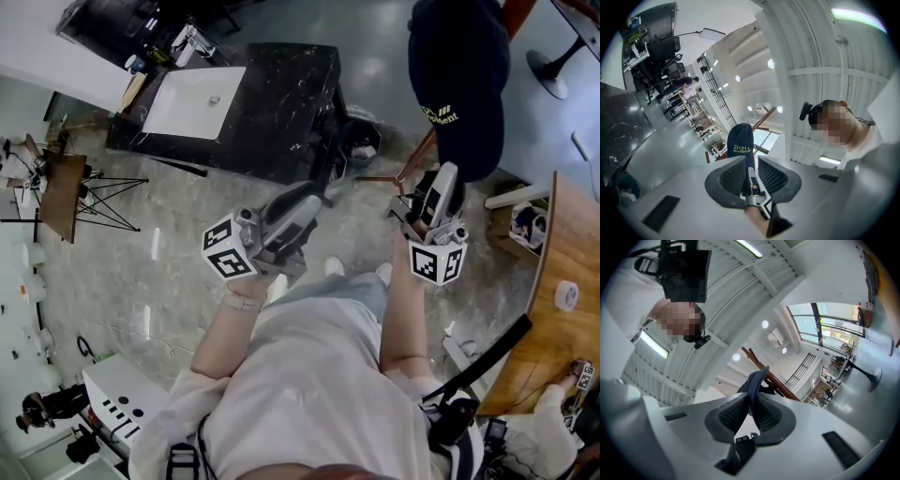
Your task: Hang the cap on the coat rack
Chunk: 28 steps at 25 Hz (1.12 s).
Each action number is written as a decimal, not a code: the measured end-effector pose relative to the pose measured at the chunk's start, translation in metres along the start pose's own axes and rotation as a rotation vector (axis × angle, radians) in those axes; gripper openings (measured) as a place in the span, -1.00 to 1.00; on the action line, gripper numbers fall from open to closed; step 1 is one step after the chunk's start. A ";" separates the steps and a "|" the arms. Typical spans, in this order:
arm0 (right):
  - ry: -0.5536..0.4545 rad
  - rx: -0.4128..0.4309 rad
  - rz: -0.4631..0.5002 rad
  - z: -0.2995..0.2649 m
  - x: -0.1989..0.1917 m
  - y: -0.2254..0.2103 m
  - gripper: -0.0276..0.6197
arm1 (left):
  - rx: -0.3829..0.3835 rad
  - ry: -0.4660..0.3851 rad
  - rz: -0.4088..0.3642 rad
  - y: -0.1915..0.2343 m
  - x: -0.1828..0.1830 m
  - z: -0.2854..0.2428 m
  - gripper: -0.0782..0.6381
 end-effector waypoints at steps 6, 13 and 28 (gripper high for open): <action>0.030 -0.020 0.092 0.006 -0.015 -0.007 -0.77 | 0.010 0.012 0.008 0.005 -0.004 0.009 -0.55; 0.068 -0.028 0.123 0.015 -0.033 -0.010 -0.77 | 0.020 0.027 0.021 0.007 -0.009 0.016 -0.55; 0.170 -0.095 0.093 0.045 -0.068 -0.033 -0.76 | 0.047 0.028 0.042 0.009 -0.019 0.026 -0.55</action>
Point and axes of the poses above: the fingertips, and each gripper's own axes: z backward along the fingers, y to its left, x out of its top, the point moved 4 cm from there along z, backward along the fingers, and after that the axes turned 12 degrees about -x, right-handed, at the moved point
